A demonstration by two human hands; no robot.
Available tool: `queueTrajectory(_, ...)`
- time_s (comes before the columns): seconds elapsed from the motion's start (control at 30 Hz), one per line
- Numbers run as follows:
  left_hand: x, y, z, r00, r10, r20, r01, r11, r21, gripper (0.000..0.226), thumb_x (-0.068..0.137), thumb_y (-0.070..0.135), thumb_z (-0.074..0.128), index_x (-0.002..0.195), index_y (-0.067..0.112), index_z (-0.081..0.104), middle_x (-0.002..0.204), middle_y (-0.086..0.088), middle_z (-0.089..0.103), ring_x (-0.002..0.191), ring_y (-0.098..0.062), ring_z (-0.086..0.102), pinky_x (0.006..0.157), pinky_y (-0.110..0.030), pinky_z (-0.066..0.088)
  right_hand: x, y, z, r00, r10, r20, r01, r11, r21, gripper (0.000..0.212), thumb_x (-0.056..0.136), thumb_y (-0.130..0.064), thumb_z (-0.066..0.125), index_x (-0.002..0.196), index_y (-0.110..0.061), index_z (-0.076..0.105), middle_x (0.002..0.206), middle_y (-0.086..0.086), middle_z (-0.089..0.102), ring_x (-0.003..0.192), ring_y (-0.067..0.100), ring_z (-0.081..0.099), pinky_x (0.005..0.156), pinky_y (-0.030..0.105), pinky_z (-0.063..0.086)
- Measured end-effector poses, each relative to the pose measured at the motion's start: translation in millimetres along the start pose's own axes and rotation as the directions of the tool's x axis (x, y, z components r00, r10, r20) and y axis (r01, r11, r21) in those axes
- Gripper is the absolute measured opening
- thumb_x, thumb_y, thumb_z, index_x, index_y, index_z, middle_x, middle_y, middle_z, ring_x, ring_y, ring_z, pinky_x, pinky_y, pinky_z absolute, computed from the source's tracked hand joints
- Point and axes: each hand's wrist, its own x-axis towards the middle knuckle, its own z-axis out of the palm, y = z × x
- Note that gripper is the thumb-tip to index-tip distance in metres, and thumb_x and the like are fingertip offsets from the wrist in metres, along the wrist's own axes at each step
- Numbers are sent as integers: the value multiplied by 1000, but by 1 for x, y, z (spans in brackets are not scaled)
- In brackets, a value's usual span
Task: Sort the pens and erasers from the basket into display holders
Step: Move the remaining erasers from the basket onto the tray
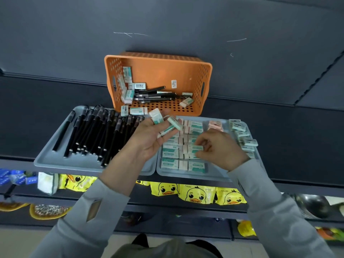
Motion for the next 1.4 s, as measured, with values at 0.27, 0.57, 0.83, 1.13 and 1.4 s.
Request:
queueTrajectory(0.27,13,-24,33,986,63,-156,-71,996,-46,18,97,0,50,105,12,61,91,-6,67,72,-14,69,63,-32,60,26,-40,17,962,212,-174,-69,801,594,24,88,-21,68,110,-23,59,92,-1,67,83,17,67,74,32,57)
queueTrajectory(0.57,31,-16,36,973,155,-172,-181,972,-150,29,101,4,41,124,6,59,95,-5,66,83,-15,66,76,-29,56,44,-33,32,868,101,-485,109,916,385,30,88,-4,62,108,-25,66,92,-5,65,83,8,61,79,31,55)
queueTrajectory(0.83,30,-5,30,980,117,-159,-138,982,-130,33,102,-2,35,119,12,59,111,-8,65,95,-17,66,82,-32,56,31,-39,1,994,-110,25,106,987,121,38,71,-42,81,99,-25,63,74,-9,64,69,8,59,68,31,52)
queueTrajectory(1.13,24,-2,25,964,90,-251,-113,991,-76,19,104,16,40,106,9,57,103,-16,64,83,-23,66,55,-21,54,25,-29,-1,997,-65,-50,75,967,243,19,87,-19,69,106,-21,71,86,-2,69,78,13,64,77,31,55)
queueTrajectory(1.4,18,-10,44,983,-107,-147,92,990,-109,43,101,44,39,109,6,58,116,-18,62,95,-28,62,58,-24,52,1,12,-28,975,179,-132,57,372,927,18,84,-10,68,100,-2,64,97,7,71,91,18,69,81,26,55)
